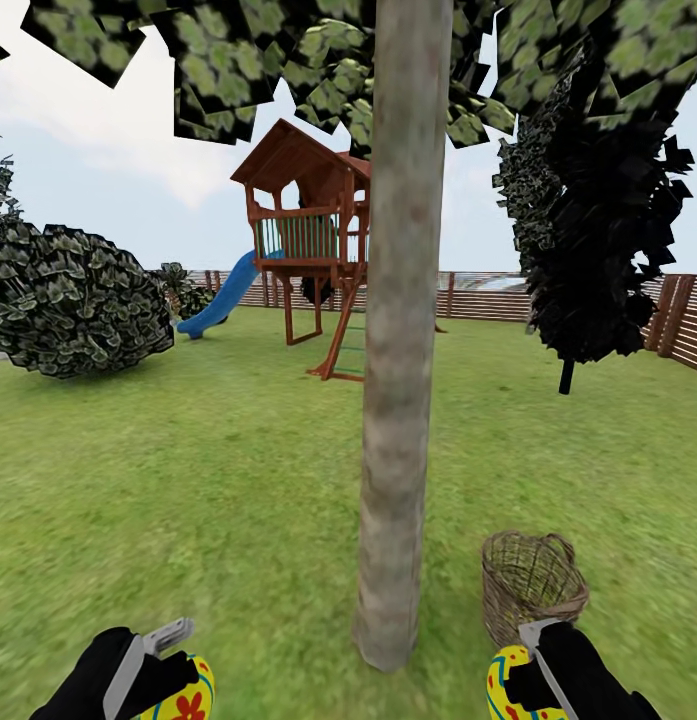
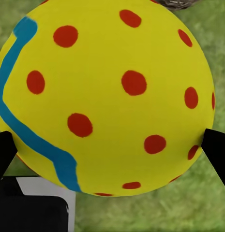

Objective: Take the three Easter eggs out of the wicker basket on the lawn in the garden, then place them on the lawn next to a single tree (choose any tree) so that all three eggs are next to the same tree and none are left in the basket.

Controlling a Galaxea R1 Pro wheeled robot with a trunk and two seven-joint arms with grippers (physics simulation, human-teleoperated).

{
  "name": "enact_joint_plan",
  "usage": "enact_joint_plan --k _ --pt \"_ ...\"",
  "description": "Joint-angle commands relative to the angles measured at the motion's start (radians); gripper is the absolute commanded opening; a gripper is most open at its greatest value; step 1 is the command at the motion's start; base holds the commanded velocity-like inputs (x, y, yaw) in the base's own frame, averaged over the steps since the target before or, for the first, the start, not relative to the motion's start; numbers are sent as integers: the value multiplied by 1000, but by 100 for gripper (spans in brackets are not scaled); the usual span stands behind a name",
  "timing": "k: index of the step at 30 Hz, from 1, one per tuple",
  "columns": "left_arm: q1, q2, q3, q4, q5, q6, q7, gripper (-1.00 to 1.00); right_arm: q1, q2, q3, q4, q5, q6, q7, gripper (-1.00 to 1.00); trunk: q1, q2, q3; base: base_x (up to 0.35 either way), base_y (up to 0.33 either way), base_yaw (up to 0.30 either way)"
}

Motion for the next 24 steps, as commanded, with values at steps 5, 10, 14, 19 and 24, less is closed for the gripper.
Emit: enact_joint_plan --k 5,10,14,19,24 --pt "0 -1 4 -1 2 5 1 -100 0 -1 2 -1 8 4 8 -100 20 -36 -17 0 0 0" --pt "0 -1 4 2 2 5 2 -100 0 -1 2 -1 8 5 9 -100 39 -71 -32 0 0 0" --pt "0 -1 4 3 2 5 2 -100 0 -1 2 -1 8 6 9 -100 54 -99 -45 0 0 0" --pt "0 3 4 -9 4 6 -1 -100 0 -1 2 -2 8 6 10 -100 73 -134 -60 0 0 0" --pt "0 2 3 -9 4 5 1 -100 0 -1 2 -1 8 6 9 -100 92 -169 -76 0 0 0"
